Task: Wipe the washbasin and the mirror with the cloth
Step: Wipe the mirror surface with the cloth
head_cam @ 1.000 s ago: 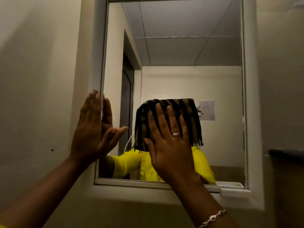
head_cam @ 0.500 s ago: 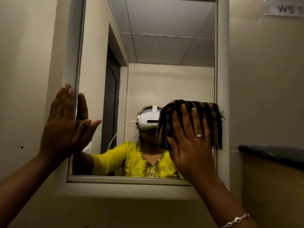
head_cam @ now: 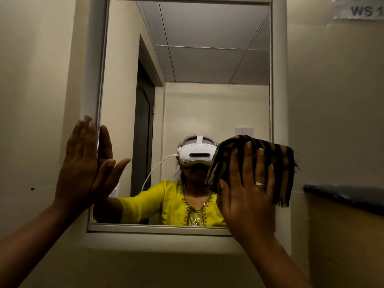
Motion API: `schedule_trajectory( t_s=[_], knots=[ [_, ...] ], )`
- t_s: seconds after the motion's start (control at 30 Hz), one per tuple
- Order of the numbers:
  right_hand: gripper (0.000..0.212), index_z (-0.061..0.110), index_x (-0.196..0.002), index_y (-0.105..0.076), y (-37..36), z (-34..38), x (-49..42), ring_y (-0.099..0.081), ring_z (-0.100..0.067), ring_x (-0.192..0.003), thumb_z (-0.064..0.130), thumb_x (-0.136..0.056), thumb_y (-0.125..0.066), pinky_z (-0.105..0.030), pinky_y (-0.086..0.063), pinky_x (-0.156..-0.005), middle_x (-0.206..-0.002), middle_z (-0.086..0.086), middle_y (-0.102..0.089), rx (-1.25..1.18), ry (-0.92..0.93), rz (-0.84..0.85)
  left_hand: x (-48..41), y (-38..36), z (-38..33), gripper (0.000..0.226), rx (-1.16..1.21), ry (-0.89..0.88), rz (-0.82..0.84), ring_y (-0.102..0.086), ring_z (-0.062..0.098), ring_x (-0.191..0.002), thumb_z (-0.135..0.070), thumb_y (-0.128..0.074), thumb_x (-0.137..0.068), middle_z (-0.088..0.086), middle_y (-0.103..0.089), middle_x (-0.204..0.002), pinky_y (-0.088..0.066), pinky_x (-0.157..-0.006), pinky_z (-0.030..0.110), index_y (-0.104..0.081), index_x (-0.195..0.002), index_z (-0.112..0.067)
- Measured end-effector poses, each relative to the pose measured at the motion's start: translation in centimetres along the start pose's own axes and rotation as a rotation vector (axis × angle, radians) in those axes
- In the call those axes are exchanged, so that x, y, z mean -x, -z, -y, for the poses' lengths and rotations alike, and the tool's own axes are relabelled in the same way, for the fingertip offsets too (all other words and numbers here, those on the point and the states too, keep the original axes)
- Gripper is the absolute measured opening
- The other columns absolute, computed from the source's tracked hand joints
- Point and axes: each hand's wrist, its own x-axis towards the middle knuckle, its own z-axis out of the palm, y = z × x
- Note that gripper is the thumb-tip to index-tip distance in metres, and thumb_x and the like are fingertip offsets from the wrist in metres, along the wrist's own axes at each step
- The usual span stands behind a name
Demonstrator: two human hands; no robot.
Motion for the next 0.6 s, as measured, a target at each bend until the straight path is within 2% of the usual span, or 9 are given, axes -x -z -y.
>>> schedule_trajectory(
  t_s=[0.03,0.13,0.2,0.3,0.4,0.5,0.57,0.6],
  knots=[
    [0.057,0.009,-0.145,-0.025,0.0,0.3,0.1,-0.013,-0.036,-0.141,0.038,-0.096,-0.018,-0.053,-0.015,-0.111,-0.153,-0.018,-0.018,-0.002,-0.011,0.0,0.3,-0.3,0.0,0.084,0.004,-0.021,-0.023,-0.007,0.033,-0.142,-0.06,-0.024,-0.09,0.023,-0.012,-0.152,-0.007,-0.117,0.04,-0.015,-0.143,0.004],
    [0.058,0.009,-0.146,-0.023,-0.1,1.1,0.5,-0.011,-0.035,-0.142,0.039,-0.096,-0.015,-0.052,-0.013,-0.112,-0.153,-0.017,-0.016,-0.007,-0.016,0.021,0.0,-1.5,0.7,0.091,-0.097,0.068,0.001,-0.004,0.032,-0.142,-0.062,-0.038,-0.082,0.02,-0.005,-0.154,-0.009,-0.116,0.047,-0.015,-0.144,-0.001],
    [0.058,0.009,-0.146,-0.022,0.0,2.0,0.7,-0.011,-0.036,-0.142,0.038,-0.095,-0.017,-0.052,-0.012,-0.112,-0.154,-0.017,-0.015,0.002,-0.001,0.026,-0.2,-1.3,0.5,0.093,-0.092,0.06,0.001,-0.003,0.032,-0.142,-0.068,-0.032,-0.083,0.019,-0.003,-0.154,-0.006,-0.118,0.039,-0.015,-0.143,0.002],
    [0.059,0.01,-0.146,-0.021,-0.2,4.0,1.1,-0.011,-0.036,-0.142,0.039,-0.094,-0.02,-0.053,-0.013,-0.112,-0.154,-0.016,-0.013,-0.019,0.014,0.041,0.2,0.4,-0.9,0.089,0.071,-0.029,-0.079,-0.01,0.034,-0.139,-0.063,-0.02,-0.091,0.025,-0.014,-0.148,-0.008,-0.117,0.03,-0.019,-0.138,0.011],
    [0.059,0.01,-0.146,-0.021,-0.3,5.5,1.3,-0.011,-0.036,-0.142,0.039,-0.095,-0.015,-0.053,-0.013,-0.111,-0.154,-0.016,-0.014,-0.023,0.024,0.067,0.0,-0.1,-0.8,0.085,0.019,-0.03,-0.111,-0.009,0.032,-0.142,-0.058,-0.035,-0.088,0.021,-0.012,-0.151,-0.013,-0.117,0.036,-0.016,-0.142,0.005],
    [0.059,0.011,-0.146,-0.021,-0.2,6.5,1.4,-0.01,-0.036,-0.142,0.039,-0.094,-0.019,-0.053,-0.013,-0.111,-0.154,-0.017,-0.015,-0.041,0.035,0.066,0.1,-1.7,-1.4,0.084,0.013,-0.012,-0.102,-0.01,0.033,-0.142,-0.053,-0.043,-0.086,0.021,-0.011,-0.152,-0.014,-0.117,0.038,-0.018,-0.141,0.006],
    [0.061,0.011,-0.147,-0.018,-0.2,7.1,1.3,-0.008,-0.036,-0.142,0.039,-0.093,-0.022,-0.053,-0.01,-0.113,-0.154,-0.016,-0.012,-0.047,0.046,0.061,-0.3,-2.4,-1.5,0.086,0.015,-0.015,-0.045,-0.007,0.031,-0.142,-0.05,-0.051,-0.084,0.016,-0.003,-0.154,-0.011,-0.117,0.036,-0.018,-0.142,0.005],
    [0.061,0.011,-0.147,-0.018,-0.8,9.6,1.2,-0.007,-0.036,-0.142,0.039,-0.093,-0.023,-0.052,-0.008,-0.113,-0.154,-0.016,-0.01,-0.102,0.069,0.061,0.0,-2.2,0.7,0.09,-0.034,0.048,-0.028,-0.004,0.029,-0.143,-0.05,-0.056,-0.081,0.013,0.002,-0.155,-0.007,-0.117,0.033,-0.017,-0.143,0.003]
  ],
)
